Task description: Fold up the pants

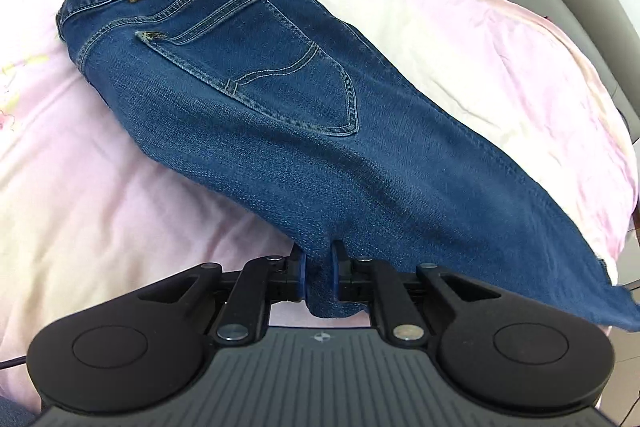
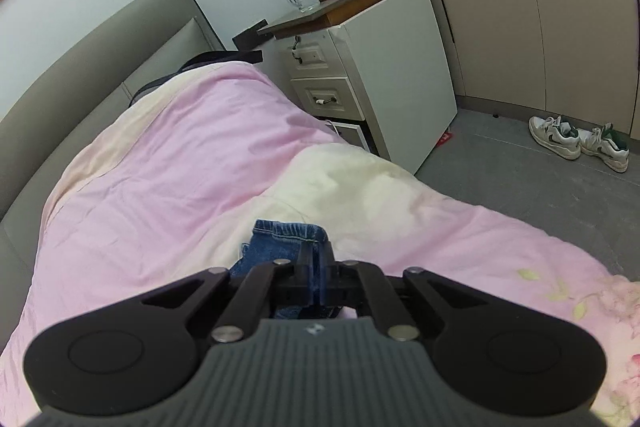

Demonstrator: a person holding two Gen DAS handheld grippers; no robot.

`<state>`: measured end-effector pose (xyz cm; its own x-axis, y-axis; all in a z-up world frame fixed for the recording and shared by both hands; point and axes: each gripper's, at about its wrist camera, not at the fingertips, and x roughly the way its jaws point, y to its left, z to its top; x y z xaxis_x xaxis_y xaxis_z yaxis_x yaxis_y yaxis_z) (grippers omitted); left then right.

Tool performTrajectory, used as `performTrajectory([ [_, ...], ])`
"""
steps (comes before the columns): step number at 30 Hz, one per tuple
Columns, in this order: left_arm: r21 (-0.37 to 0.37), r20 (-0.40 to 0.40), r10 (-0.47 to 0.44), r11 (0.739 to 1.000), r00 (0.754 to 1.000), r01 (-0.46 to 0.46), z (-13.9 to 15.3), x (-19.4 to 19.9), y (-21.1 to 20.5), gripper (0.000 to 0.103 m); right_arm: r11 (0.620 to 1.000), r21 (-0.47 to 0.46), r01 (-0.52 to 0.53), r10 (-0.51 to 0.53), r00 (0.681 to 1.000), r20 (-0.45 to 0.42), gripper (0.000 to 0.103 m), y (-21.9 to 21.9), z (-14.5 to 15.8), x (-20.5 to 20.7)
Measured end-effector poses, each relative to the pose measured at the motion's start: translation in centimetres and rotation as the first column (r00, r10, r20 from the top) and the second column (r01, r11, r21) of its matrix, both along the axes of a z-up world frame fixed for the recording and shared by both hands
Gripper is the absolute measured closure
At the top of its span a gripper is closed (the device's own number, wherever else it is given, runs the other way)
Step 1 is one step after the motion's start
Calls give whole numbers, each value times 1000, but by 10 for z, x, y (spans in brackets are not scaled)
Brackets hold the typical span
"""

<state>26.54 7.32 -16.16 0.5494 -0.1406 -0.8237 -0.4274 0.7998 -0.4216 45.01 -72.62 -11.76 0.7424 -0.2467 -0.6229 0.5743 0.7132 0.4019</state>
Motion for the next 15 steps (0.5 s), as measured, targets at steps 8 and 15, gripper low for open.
performTrajectory([
  [8,-22,7,0,1000,1000,0,0,0,9,92,998,-53,-43,38,995,-87,103,12,17,9],
  [15,-24,52,40,999,998,-38,8,-6,5,92,965,-172,-196,211,974,75,103,51,84,84],
])
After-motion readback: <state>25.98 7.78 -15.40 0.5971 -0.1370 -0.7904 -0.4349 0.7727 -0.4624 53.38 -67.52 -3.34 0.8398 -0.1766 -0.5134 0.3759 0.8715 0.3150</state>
